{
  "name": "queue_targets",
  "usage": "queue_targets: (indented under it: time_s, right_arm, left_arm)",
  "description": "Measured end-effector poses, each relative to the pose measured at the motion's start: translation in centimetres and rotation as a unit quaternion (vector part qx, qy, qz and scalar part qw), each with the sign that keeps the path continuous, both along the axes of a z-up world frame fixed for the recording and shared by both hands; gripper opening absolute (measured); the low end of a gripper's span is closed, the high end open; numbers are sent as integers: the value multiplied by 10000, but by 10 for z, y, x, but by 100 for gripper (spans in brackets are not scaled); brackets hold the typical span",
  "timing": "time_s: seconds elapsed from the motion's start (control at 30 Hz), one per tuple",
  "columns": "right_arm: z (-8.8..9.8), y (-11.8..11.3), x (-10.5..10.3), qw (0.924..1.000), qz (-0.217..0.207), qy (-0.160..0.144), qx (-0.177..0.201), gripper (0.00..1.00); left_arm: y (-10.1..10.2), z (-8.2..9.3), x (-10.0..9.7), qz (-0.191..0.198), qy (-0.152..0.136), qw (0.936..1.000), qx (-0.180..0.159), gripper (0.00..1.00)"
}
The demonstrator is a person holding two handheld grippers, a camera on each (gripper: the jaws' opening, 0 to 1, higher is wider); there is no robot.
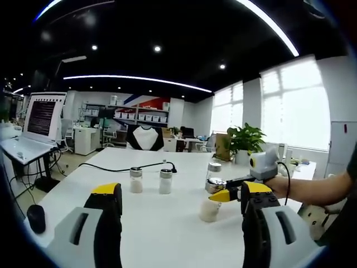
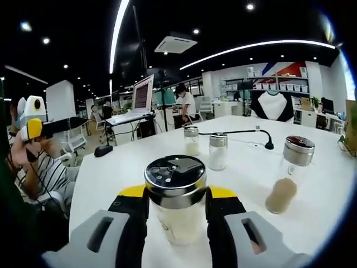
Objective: Rotate the seasoning bottle until the label or dispensing opening points toward the visible target arrow and the bottle remains upright within the marked orientation range
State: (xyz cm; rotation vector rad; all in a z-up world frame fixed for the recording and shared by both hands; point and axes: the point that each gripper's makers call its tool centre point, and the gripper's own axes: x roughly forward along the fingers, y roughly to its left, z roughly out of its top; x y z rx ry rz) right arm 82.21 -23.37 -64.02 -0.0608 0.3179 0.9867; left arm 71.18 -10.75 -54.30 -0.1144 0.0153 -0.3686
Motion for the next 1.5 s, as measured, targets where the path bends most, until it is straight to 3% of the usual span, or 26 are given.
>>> queue_targets:
  time_s: [0.77,1.23,1.5]
  right_arm:
    - [-2,0,6,9975,-697,-36,-85,38]
    - [-3,0,7,9970,-745,-92,-164,39]
    - [0,-3,7,9963,-832,-116,-162,45]
  left_arm:
    - [1,1,-2,0,13,10000,54,93]
    - [-1,1,-2,-13,35,10000,64,93]
    - [-1,0,-1,-49,70,9999,81,93]
